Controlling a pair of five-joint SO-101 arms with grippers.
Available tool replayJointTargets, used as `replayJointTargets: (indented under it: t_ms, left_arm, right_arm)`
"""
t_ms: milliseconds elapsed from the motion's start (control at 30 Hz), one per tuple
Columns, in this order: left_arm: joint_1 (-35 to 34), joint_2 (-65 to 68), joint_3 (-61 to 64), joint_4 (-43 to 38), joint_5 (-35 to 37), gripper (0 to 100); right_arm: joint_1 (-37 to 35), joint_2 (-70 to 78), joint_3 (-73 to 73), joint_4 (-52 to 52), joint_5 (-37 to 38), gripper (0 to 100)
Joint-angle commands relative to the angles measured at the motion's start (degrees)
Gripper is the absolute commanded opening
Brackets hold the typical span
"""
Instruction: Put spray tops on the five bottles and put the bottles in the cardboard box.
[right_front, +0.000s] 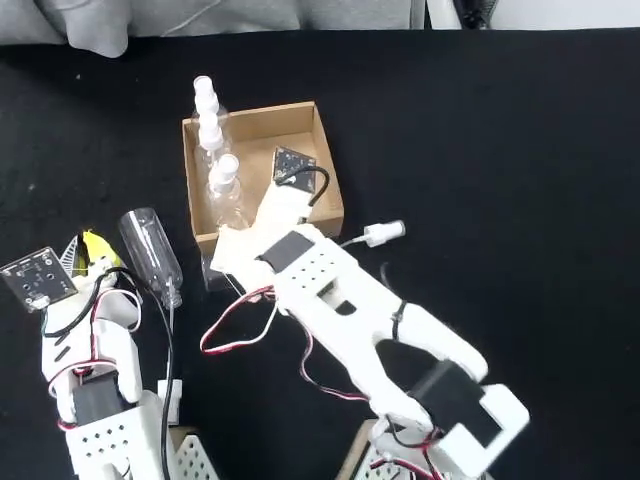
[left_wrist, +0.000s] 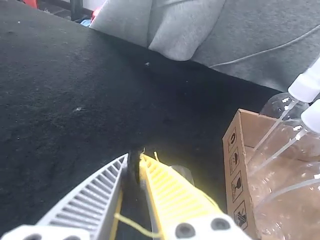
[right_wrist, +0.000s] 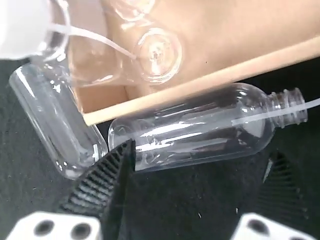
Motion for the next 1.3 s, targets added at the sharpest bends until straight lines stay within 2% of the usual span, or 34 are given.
replayJointTargets:
  t_ms: [0,300,600,967,1267]
  left_arm:
    - [-0.57,-0.62,1.45,-0.35,-0.35,3]
    - [-0.57,-0.62,1.45,-0.26,-0.35,3]
    - [-0.57,-0.62,1.45,-0.09,-0.35,3]
    - [-0.57,-0.62,1.45,0.0,-0.35,3]
    - [-0.66,-0.62,1.45,0.0,-0.35,3]
  right_arm:
    - [-0.35,0.22,-4.09,-1.32,-0.53,35.0]
    - [2.73,5.76,-6.99,-1.49,-0.53,35.0]
    - [2.55,9.19,-6.99,-0.26,-0.53,35.0]
    - [2.29,9.1,-7.52,9.67,0.26,35.0]
    - [2.37,4.26,-9.63,21.8,5.19,35.1]
